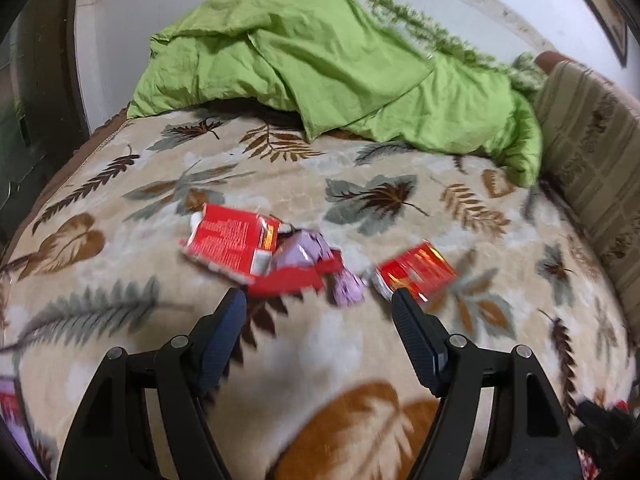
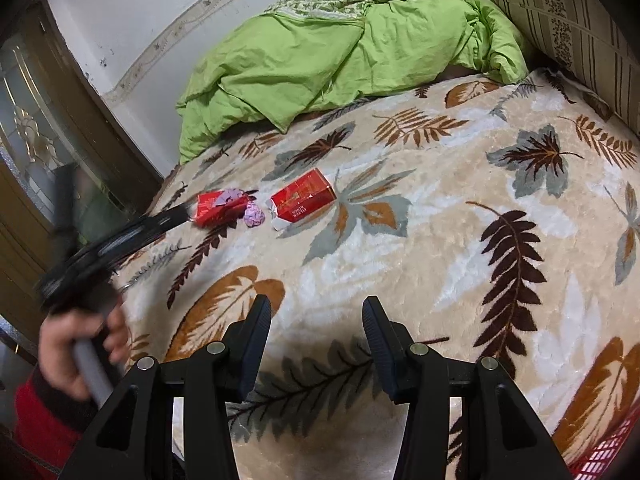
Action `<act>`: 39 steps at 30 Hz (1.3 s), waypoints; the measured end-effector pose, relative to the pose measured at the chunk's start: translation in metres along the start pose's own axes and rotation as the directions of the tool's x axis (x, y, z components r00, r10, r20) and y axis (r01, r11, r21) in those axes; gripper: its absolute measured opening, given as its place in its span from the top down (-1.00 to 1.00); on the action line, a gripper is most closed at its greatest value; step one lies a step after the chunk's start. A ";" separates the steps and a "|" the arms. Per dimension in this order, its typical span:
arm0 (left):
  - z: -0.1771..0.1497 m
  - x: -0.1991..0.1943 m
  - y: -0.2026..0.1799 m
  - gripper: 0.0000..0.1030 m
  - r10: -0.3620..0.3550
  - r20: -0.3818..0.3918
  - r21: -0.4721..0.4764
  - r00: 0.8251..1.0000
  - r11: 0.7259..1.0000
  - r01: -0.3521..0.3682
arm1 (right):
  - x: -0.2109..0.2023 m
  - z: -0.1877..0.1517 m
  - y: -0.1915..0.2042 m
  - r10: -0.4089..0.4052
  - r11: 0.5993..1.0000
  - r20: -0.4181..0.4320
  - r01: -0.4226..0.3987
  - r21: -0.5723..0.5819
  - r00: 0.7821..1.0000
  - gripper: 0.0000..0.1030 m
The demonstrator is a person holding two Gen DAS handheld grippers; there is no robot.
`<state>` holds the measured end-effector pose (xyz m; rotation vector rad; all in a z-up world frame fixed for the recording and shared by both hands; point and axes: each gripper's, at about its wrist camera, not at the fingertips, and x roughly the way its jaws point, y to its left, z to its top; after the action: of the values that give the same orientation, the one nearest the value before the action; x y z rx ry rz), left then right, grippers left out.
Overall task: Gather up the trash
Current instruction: 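Grasp the purple-red snack wrapper on the bed with the left tool, then grasp the purple paper ball with the right tool while the left tool holds the wrapper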
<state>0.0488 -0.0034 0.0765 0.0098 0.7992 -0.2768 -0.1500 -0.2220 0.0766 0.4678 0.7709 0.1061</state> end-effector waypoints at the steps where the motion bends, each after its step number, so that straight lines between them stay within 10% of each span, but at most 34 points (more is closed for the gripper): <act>1: 0.005 0.013 -0.001 -0.44 0.008 -0.014 -0.001 1.000 1.000 -0.008 | -0.001 0.000 0.000 0.004 1.000 0.003 -0.004 0.001 1.000 0.02; 12: 0.003 0.074 0.013 0.30 0.030 -0.112 -0.039 0.993 0.999 -0.035 | 0.001 0.002 -0.006 0.047 0.999 0.006 -0.047 0.026 0.999 -0.04; 20: -0.019 0.011 0.019 0.34 -0.065 -0.026 -0.116 0.998 0.991 0.061 | 0.001 0.001 -0.005 0.047 0.999 0.006 -0.047 0.022 0.999 -0.04; 27: -0.057 -0.054 0.019 0.33 0.001 0.057 -0.195 0.998 0.981 0.010 | 0.012 0.003 0.008 0.049 0.998 -0.042 -0.050 -0.028 0.998 -0.04; 39: -0.072 -0.046 0.061 0.33 0.072 0.040 -0.265 0.997 0.962 -0.059 | 0.108 0.073 0.087 0.123 0.972 -0.119 -0.144 -0.187 0.985 0.18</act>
<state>-0.0177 0.0747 0.0528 -0.2204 0.7806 -0.1059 -0.0153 -0.1430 0.0910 0.3291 0.8244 0.3321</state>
